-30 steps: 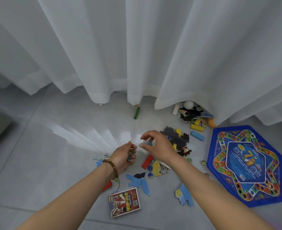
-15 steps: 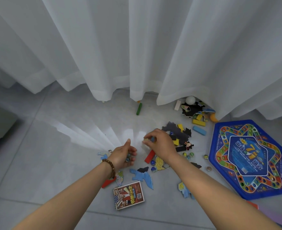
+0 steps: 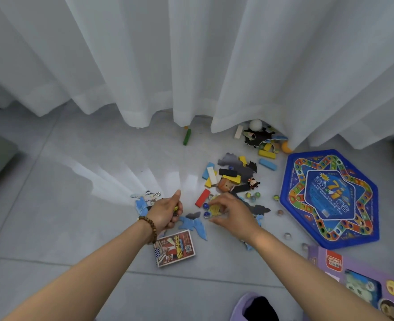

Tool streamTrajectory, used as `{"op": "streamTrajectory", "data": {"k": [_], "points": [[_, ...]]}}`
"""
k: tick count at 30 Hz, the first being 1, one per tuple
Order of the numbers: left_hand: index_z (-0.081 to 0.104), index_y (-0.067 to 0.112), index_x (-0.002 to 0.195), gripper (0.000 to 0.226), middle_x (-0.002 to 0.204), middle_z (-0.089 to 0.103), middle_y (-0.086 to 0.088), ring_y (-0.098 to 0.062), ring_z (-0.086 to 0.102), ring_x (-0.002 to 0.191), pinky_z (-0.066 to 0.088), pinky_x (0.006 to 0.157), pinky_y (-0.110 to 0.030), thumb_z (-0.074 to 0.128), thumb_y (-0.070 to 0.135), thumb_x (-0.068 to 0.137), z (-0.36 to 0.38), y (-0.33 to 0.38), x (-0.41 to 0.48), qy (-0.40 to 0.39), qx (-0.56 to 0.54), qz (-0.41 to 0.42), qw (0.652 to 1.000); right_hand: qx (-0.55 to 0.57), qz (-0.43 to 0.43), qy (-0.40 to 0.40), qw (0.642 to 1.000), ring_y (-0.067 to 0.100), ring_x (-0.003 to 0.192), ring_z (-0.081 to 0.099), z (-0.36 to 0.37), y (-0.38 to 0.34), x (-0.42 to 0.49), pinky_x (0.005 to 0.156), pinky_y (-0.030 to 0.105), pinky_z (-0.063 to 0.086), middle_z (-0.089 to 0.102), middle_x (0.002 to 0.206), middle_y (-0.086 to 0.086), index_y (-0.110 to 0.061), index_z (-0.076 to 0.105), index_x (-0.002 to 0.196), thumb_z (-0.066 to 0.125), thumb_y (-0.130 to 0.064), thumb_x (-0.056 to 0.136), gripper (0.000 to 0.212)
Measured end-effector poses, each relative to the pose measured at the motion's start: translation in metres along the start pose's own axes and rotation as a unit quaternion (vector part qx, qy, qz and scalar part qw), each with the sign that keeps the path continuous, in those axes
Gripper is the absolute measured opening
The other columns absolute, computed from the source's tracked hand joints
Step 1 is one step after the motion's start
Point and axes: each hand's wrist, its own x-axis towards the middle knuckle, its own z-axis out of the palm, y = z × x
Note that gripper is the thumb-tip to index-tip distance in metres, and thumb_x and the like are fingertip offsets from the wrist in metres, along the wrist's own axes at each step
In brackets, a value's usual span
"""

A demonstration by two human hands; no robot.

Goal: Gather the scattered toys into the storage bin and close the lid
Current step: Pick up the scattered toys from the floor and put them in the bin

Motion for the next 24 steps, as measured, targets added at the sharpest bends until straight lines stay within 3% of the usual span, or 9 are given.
{"op": "streamTrajectory", "data": {"k": [4, 6, 9, 17, 24], "points": [[0.048, 0.013, 0.067, 0.047, 0.058, 0.044, 0.0, -0.008, 0.033, 0.043, 0.029, 0.039, -0.016, 0.036, 0.049, 0.095, -0.002, -0.006, -0.004, 0.003, 0.01, 0.004, 1.0, -0.044, -0.018, 0.004, 0.999, 0.011, 0.107, 0.051, 0.014, -0.009, 0.007, 0.09, 0.021, 0.045, 0.047, 0.122, -0.006, -0.022, 0.057, 0.125, 0.069, -0.022, 0.082, 0.044], [0.048, 0.013, 0.068, 0.046, 0.059, 0.045, 0.0, -0.008, 0.034, 0.043, 0.029, 0.039, -0.017, 0.036, 0.049, 0.095, -0.004, -0.01, -0.004, 0.004, 0.007, 0.002, 1.0, -0.092, -0.03, 0.011, 0.995, 0.014, 0.106, 0.052, 0.017, -0.014, 0.009, 0.086, 0.026, 0.047, 0.044, 0.125, -0.004, -0.021, 0.055, 0.125, 0.066, -0.023, 0.084, 0.043], [0.048, 0.014, 0.068, 0.045, 0.059, 0.045, 0.001, -0.007, 0.034, 0.041, 0.03, 0.039, -0.017, 0.037, 0.048, 0.095, -0.007, -0.015, -0.005, 0.005, -0.009, -0.002, 1.0, -0.119, -0.044, 0.027, 0.992, 0.018, 0.106, 0.054, 0.021, -0.017, 0.011, 0.078, 0.022, 0.042, 0.042, 0.127, -0.001, -0.018, 0.057, 0.121, 0.063, -0.021, 0.086, 0.036], [0.048, 0.012, 0.07, 0.042, 0.06, 0.044, -0.001, -0.008, 0.034, 0.041, 0.03, 0.039, -0.016, 0.039, 0.045, 0.096, -0.021, -0.021, -0.007, 0.029, -0.054, -0.002, 0.998, -0.109, -0.06, 0.038, 0.992, 0.017, 0.103, 0.055, 0.033, -0.025, 0.019, 0.082, 0.024, 0.045, 0.047, 0.123, -0.001, -0.013, 0.059, 0.115, 0.059, -0.019, 0.089, 0.026], [0.053, 0.008, 0.075, 0.033, 0.062, 0.049, -0.005, -0.012, 0.045, 0.049, 0.046, 0.045, -0.018, 0.049, 0.034, 0.094, -0.031, -0.028, -0.009, 0.038, -0.02, 0.013, 0.999, -0.107, -0.043, 0.06, 0.992, 0.019, 0.101, 0.055, 0.039, -0.023, 0.022, 0.082, 0.026, 0.046, 0.054, 0.118, 0.003, -0.01, 0.061, 0.109, 0.054, -0.011, 0.091, 0.019]]}}
